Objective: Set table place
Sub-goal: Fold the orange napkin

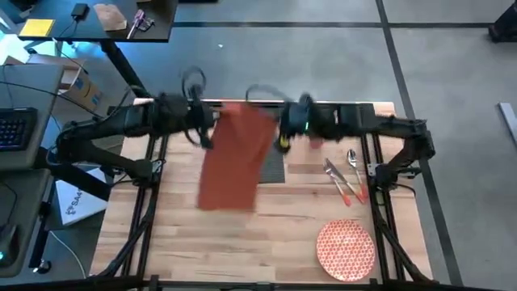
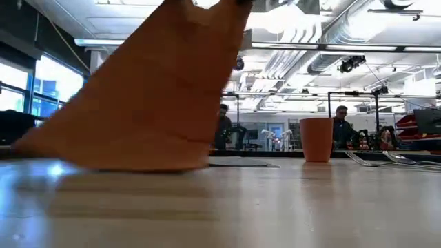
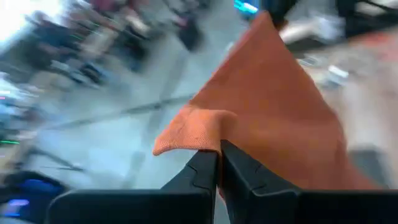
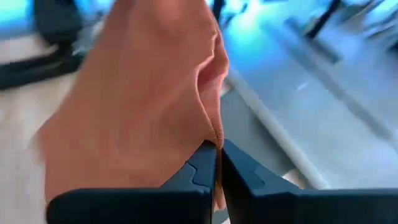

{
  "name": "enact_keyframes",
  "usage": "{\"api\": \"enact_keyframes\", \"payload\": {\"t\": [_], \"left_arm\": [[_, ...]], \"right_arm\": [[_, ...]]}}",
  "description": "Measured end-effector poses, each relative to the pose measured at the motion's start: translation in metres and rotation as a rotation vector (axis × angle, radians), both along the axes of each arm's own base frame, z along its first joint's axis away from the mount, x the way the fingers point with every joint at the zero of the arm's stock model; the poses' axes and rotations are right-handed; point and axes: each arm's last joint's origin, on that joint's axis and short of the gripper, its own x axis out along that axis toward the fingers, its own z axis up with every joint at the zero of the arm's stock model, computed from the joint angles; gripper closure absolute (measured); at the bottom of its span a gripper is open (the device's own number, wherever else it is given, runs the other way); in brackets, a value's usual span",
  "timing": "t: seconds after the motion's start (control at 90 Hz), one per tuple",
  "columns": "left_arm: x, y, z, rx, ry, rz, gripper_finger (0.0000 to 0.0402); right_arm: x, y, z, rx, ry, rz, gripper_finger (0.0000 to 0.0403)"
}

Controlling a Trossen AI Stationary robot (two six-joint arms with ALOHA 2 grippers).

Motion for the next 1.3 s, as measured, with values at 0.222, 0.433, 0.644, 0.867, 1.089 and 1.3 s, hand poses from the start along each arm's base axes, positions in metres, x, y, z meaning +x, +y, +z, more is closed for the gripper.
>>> {"api": "enact_keyframes", "payload": {"t": [0.222,0.433,0.644,0.867,1.089,1.3], "left_arm": [[-0.008,0.029,0.037,0.114,-0.175,-0.012,0.0402],[-0.006,0.026,0.018,-0.133,-0.11,-0.156,0.0402],[0.014,-0.005,-0.064,-0.449,0.136,-0.271,0.0402],[0.02,-0.071,-0.139,-0.663,0.26,-0.386,0.0402],[0.013,-0.144,-0.168,-0.883,0.201,-0.445,0.0402],[0.009,-0.21,-0.194,-1.064,0.141,-0.388,0.0402]], "right_arm": [[-0.034,-0.012,0.062,-0.125,-0.091,-0.056,0.0403],[-0.039,0.008,0.046,0.002,0.043,0.028,0.0403],[-0.009,0.056,-0.047,0.214,0.264,0.09,0.0403],[-0.004,0.133,-0.133,0.488,0.249,0.141,0.0403],[-0.019,0.21,-0.166,0.715,0.149,0.22,0.0403],[-0.028,0.268,-0.191,0.802,0.16,0.273,0.0403]]}}
